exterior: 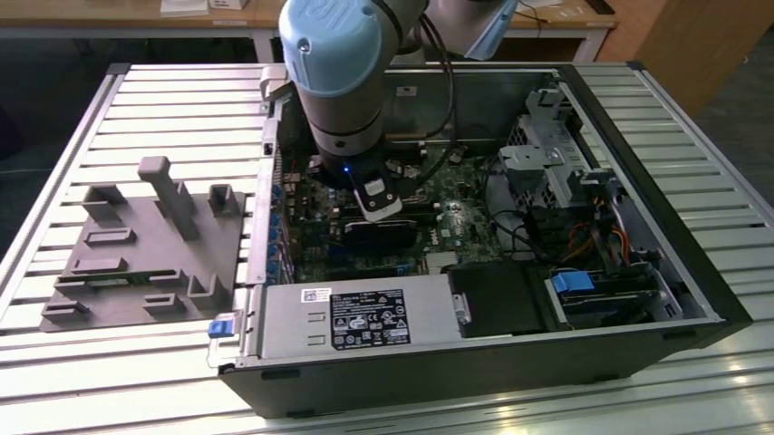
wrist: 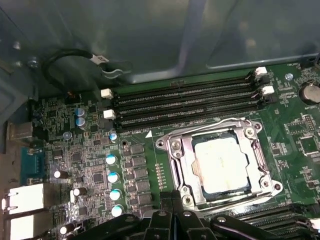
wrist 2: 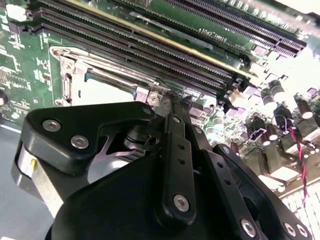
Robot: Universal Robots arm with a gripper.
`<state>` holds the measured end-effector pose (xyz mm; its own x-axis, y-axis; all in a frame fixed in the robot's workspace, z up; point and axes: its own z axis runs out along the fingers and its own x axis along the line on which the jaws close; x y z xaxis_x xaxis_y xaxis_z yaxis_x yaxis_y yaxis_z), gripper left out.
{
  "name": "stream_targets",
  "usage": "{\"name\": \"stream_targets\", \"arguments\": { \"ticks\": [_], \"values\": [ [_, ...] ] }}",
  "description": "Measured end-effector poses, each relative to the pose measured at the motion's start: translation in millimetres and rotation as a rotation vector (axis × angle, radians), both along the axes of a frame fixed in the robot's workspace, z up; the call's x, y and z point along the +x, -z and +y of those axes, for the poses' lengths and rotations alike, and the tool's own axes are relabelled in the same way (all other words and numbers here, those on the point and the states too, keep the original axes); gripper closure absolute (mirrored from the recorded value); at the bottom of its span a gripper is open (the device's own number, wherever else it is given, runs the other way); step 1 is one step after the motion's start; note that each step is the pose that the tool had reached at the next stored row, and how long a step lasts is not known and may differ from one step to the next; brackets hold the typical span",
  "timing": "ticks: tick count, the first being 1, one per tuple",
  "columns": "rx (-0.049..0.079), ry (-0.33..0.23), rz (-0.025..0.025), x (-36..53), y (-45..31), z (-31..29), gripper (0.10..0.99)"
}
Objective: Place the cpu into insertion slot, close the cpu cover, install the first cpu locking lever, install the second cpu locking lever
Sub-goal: 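Install the second cpu locking lever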
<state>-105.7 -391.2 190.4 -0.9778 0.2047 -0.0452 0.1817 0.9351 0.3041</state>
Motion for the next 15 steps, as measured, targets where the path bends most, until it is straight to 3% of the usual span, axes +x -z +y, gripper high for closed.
{"name": "stream_targets", "arguments": {
  "ticks": [6,15],
  "values": [
    [-0.004,0.000,0.0002,-0.1,-0.1,0.5,0.984],
    [-0.004,0.000,-0.0001,0.7,-19.3,0.9,0.984]
  ]
}}
